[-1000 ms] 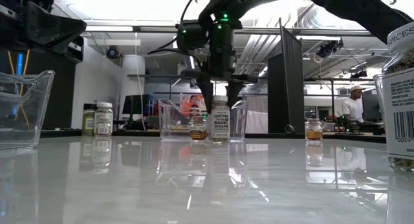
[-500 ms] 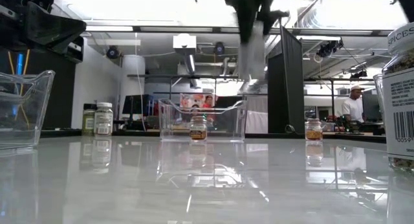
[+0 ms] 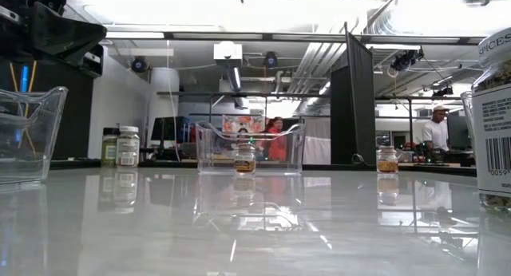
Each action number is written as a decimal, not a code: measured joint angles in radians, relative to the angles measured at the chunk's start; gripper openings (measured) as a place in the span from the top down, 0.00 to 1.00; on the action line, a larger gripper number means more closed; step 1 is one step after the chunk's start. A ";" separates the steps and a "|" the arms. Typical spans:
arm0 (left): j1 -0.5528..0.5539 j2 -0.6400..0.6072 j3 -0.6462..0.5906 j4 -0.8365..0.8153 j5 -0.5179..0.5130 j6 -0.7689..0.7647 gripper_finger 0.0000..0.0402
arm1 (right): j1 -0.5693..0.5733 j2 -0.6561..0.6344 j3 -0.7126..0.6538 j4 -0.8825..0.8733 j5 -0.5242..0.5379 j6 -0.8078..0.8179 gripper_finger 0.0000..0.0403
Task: Sort spices by type
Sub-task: Put the white seasoning bottle into the bottom right transparent bin
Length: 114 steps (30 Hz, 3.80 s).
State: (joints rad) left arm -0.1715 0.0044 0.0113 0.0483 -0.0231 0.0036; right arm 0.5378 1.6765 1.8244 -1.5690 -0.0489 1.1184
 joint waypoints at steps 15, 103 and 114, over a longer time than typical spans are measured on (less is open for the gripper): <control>0.000 0.000 0.000 0.001 0.000 0.000 1.00 | 0.071 -0.391 -0.658 0.230 -0.038 -0.118 0.51; 0.000 0.000 0.000 0.001 0.000 0.000 1.00 | 0.001 -0.358 -0.876 0.381 0.027 -0.173 1.00; 0.000 0.000 0.000 0.001 0.000 0.000 1.00 | -0.021 -0.358 -0.876 0.382 0.113 -0.211 1.00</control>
State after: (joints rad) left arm -0.1718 0.0048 0.0113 0.0490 -0.0230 0.0036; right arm 0.5163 1.3190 0.9485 -1.1873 0.0637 0.9070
